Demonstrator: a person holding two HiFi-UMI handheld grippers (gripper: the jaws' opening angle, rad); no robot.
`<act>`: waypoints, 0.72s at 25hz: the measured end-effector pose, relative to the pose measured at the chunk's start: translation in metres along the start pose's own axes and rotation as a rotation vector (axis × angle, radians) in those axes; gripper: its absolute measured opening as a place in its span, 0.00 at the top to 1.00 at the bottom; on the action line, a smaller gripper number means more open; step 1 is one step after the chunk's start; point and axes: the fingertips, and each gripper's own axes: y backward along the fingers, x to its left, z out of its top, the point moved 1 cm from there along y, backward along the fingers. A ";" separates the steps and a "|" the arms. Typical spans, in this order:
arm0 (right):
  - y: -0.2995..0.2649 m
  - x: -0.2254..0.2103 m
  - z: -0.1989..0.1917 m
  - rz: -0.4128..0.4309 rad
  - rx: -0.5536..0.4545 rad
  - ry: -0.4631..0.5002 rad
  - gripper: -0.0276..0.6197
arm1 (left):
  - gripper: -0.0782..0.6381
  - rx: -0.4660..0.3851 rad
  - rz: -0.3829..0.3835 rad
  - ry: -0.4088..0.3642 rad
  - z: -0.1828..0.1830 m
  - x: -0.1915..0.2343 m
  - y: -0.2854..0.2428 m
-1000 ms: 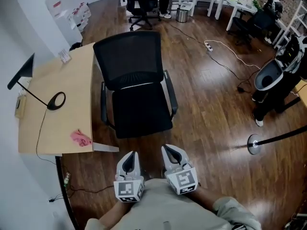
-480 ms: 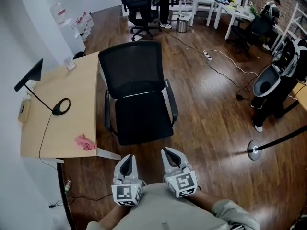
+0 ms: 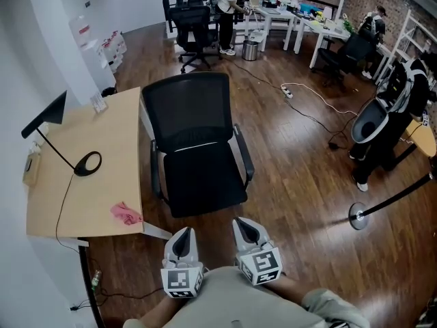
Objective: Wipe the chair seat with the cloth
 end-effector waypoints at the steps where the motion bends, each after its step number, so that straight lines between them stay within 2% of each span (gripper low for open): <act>1: 0.000 0.002 -0.001 -0.002 0.004 0.002 0.95 | 0.88 0.004 -0.005 0.005 -0.003 0.001 0.001; 11: 0.007 0.014 -0.005 -0.001 0.020 0.031 0.95 | 0.88 0.023 -0.026 0.012 -0.015 0.001 0.006; 18: 0.008 0.019 -0.012 0.013 0.032 0.027 0.95 | 0.88 0.053 0.007 0.023 -0.025 0.003 0.015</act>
